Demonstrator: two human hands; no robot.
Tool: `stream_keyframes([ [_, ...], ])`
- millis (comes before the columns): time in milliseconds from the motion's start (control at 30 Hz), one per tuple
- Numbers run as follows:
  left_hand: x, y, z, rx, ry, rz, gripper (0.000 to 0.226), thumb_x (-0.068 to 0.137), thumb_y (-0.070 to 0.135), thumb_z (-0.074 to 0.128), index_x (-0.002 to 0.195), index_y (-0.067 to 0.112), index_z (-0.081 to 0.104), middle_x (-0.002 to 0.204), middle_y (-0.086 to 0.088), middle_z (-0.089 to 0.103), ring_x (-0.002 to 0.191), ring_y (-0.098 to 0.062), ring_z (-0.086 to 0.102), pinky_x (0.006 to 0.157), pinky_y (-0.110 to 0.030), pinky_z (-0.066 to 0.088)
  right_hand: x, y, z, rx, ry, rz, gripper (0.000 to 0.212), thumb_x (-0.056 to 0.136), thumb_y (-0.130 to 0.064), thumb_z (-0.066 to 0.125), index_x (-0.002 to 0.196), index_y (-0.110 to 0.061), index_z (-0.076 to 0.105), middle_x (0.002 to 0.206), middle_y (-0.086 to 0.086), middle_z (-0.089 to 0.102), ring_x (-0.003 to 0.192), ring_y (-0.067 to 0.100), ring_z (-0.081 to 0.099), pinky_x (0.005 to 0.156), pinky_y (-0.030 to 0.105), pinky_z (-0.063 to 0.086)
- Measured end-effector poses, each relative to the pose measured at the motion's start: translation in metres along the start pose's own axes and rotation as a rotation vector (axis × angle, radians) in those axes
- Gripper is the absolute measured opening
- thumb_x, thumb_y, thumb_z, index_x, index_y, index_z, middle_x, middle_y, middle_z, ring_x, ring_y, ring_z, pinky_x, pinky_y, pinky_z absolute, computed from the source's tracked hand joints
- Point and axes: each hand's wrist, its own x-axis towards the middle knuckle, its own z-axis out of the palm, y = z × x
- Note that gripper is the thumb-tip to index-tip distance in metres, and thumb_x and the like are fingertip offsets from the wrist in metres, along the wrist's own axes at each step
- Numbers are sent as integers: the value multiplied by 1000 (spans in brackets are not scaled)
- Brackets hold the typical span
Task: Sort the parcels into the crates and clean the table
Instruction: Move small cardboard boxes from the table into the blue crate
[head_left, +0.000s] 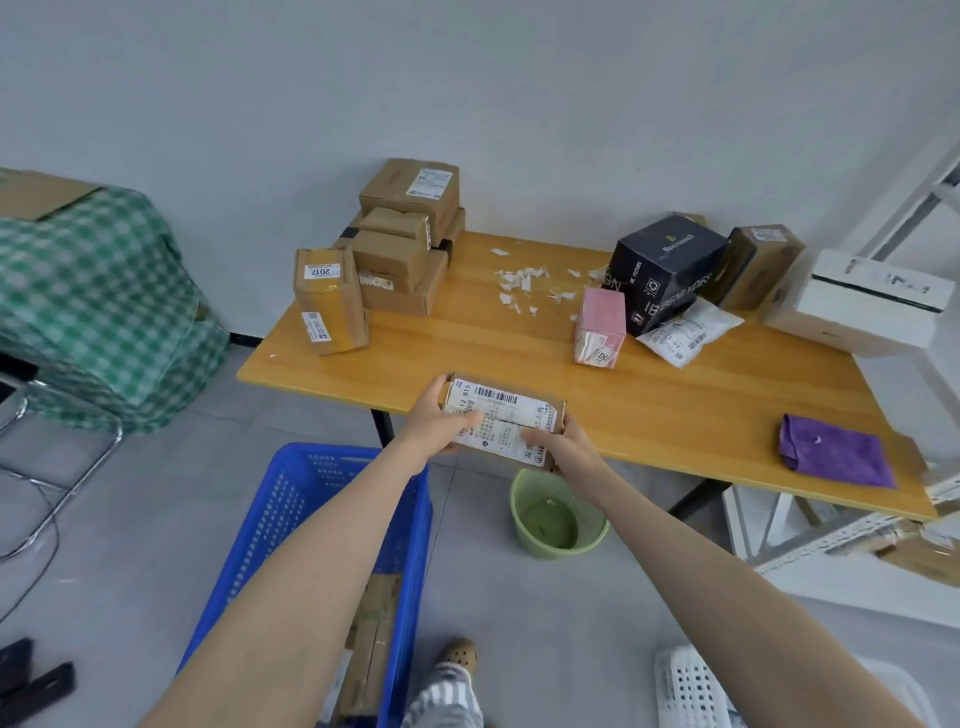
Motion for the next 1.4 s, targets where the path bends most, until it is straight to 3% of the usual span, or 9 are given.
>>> stream_keyframes([
  [100, -20, -11, -2, -9, -34, -18, 79, 81, 16, 74, 144, 34, 29, 115, -6, 60, 96, -20, 65, 72, -37, 59, -17, 20, 1, -8, -38, 72, 46, 84, -21, 71, 121, -19, 44, 105, 2, 67, 86, 17, 66, 67, 29, 53],
  [267, -38, -18, -9, 55, -80, -11, 78, 83, 8, 70, 144, 34, 29, 102, 1, 62, 93, -19, 65, 77, -42, 58, -25, 34, 3, -105, -142, 90, 41, 82, -34, 72, 114, -17, 53, 90, 6, 70, 74, 18, 65, 73, 37, 55],
  [533, -53, -44, -48, 74, 29, -102, 86, 81, 20, 74, 147, 27, 18, 112, -4, 64, 95, -18, 65, 77, -37, 56, -23, 44, 47, -169, -129, 121, 54, 84, -36, 70, 123, -14, 40, 100, 5, 68, 77, 14, 67, 60, 30, 56],
  [767, -56, -69, -111, 154, 40, -159, 80, 83, 14, 71, 146, 21, 21, 105, 2, 58, 100, -18, 58, 93, -45, 50, -10, 54, 117, -178, -153, 148, 64, 81, -32, 74, 130, -10, 40, 113, 9, 66, 94, 24, 69, 74, 41, 59],
  [967, -40, -106, -177, 315, -54, -165, 63, 81, 7, 71, 134, 15, 37, 114, -4, 60, 104, -21, 62, 86, -40, 54, 8, 78, 189, -176, -106, 184, 77, 78, -16, 78, 140, -18, 31, 123, 6, 54, 100, 25, 65, 80, 45, 57],
  [1100, -24, -136, -229, 268, -124, -229, 23, 90, 20, 62, 109, 22, 48, 102, 1, 59, 95, -13, 59, 75, -28, 52, 19, 103, 250, -174, -60, 196, 78, 79, -21, 77, 142, -21, 31, 128, 5, 52, 103, 22, 63, 76, 40, 58],
  [1200, -16, -166, -258, 202, -110, -303, 53, 82, 52, 61, 124, 25, 44, 123, 1, 58, 111, -16, 57, 94, -39, 49, 19, 120, 286, -251, -39, 192, 77, 79, -28, 77, 141, -23, 33, 126, 4, 54, 104, 22, 62, 82, 41, 57],
  [1300, -6, -205, -283, 144, -90, -408, 54, 89, 54, 52, 138, 38, 34, 139, 6, 48, 125, -19, 47, 104, -45, 38, 25, 147, 320, -314, 16, 182, 77, 77, -31, 78, 140, -23, 35, 125, 3, 55, 105, 21, 60, 87, 41, 55],
  [1400, -4, -225, -287, 140, -111, -457, 54, 94, 48, 48, 142, 42, 24, 144, 10, 40, 133, -21, 37, 103, -48, 31, 35, 168, 333, -355, 56, 191, 78, 78, -26, 78, 142, -23, 35, 125, 0, 53, 106, 20, 57, 71, 25, 53],
])
